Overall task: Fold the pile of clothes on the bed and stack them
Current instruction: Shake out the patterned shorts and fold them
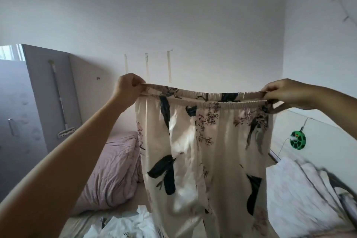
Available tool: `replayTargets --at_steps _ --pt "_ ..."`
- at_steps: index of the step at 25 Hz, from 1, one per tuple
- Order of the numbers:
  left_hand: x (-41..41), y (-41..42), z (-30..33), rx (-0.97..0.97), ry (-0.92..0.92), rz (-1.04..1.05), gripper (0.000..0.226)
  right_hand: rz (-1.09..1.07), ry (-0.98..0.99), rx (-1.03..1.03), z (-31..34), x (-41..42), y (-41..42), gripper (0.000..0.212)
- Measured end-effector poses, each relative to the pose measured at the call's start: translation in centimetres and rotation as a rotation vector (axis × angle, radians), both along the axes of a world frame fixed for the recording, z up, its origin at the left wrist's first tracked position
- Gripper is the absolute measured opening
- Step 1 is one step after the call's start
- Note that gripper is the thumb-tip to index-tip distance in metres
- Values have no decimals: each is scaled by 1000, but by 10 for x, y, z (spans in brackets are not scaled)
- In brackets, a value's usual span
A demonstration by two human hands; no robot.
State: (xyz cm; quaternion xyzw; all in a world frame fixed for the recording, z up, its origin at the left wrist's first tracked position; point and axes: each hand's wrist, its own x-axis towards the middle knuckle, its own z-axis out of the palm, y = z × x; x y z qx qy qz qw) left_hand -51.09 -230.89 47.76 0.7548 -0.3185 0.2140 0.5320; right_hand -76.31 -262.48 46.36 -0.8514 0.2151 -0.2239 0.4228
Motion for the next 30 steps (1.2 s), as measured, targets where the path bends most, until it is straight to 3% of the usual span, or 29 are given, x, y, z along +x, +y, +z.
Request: replayTargets --at_steps 2,5,7,8,13,18,21,24,26,28,30 --pt "0 3 2 94 -52 -78 19 70 -175 203 8 -3 3 14" --pt "-1 11 12 108 -35 -252 15 162 -294 257 21 -9 4 13" --pt "-1 21 17 209 -36 -323 15 240 -240 129 28 -17 1 53" --pt "-1 25 18 270 -48 -323 23 219 -217 37 29 -20 2 60" --pt "-3 19 19 306 -114 -152 9 73 -304 -240 19 -13 10 10" --pt "-5 19 23 323 -114 -149 11 128 -120 -513 20 -13 6 9" --pt "1 24 24 406 -126 -192 10 200 -157 -337 30 -21 0 11" --pt "11 28 21 390 -82 -212 64 345 -169 -54 31 -23 -7 64" --pt "15 25 9 377 -13 -252 67 376 -132 -36 18 -16 -11 76" --pt "23 13 -12 339 112 -277 61 333 -110 91 -3 -3 -17 72" --pt "37 -7 -44 356 229 -167 59 275 -64 318 -31 17 -21 50"
